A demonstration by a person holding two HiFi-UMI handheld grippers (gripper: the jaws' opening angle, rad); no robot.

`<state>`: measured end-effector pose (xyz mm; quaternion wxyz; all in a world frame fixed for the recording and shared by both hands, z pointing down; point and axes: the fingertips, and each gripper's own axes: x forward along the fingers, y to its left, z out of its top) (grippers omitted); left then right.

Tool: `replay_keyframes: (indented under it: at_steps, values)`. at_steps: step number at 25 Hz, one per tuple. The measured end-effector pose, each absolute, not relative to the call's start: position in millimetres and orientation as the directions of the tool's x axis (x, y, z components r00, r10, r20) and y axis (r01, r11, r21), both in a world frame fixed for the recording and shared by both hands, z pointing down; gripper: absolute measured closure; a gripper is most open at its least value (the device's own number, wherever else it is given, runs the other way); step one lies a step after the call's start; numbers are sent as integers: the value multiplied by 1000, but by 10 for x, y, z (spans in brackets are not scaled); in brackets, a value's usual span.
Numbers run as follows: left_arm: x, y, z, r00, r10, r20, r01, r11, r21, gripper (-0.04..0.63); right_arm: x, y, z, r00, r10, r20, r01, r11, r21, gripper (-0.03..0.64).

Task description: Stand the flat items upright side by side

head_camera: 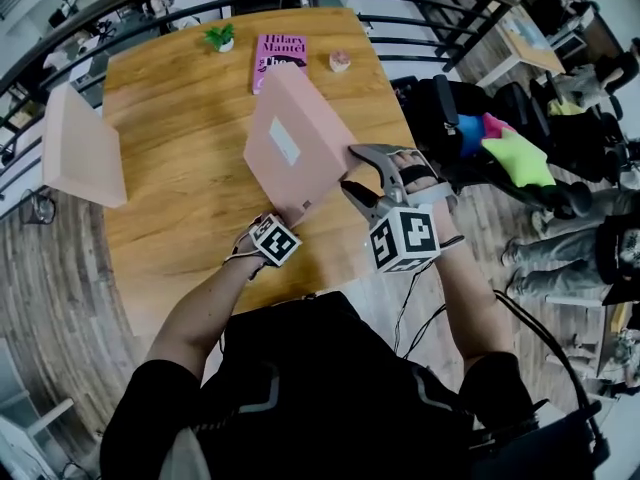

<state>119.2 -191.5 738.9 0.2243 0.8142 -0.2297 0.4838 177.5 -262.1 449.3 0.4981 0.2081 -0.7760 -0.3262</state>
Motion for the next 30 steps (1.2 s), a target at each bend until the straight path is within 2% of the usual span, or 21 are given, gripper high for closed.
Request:
replay_keyframes:
  at_steps: [5,8,17,23,30]
  values:
    - [1256,-1831,7351,477,-56,877,-507,-833,222,318,1601,-2570,4506,-431,-613,662,68,710,701,351]
    - [1304,-1815,7284,499,-75,863,-505,-835,219,318,1515,-2475,4527,-462,-606,648,61,707,705,362]
    - [957,-1962,6877,559,-243,793,-628,-748,214,318,1280,-2268,4516,-556,-536,635,44,744,667,368]
    - [543,-2125,6371,548,-457,701,-751,-638,171,336,1192,-2221,4477,-619,-516,593,-51,779,625,360]
    - [176,-2318,5617,511,-686,518,-848,-499,177,351,1217,-2274,4396,-653,-527,544,-199,812,548,340]
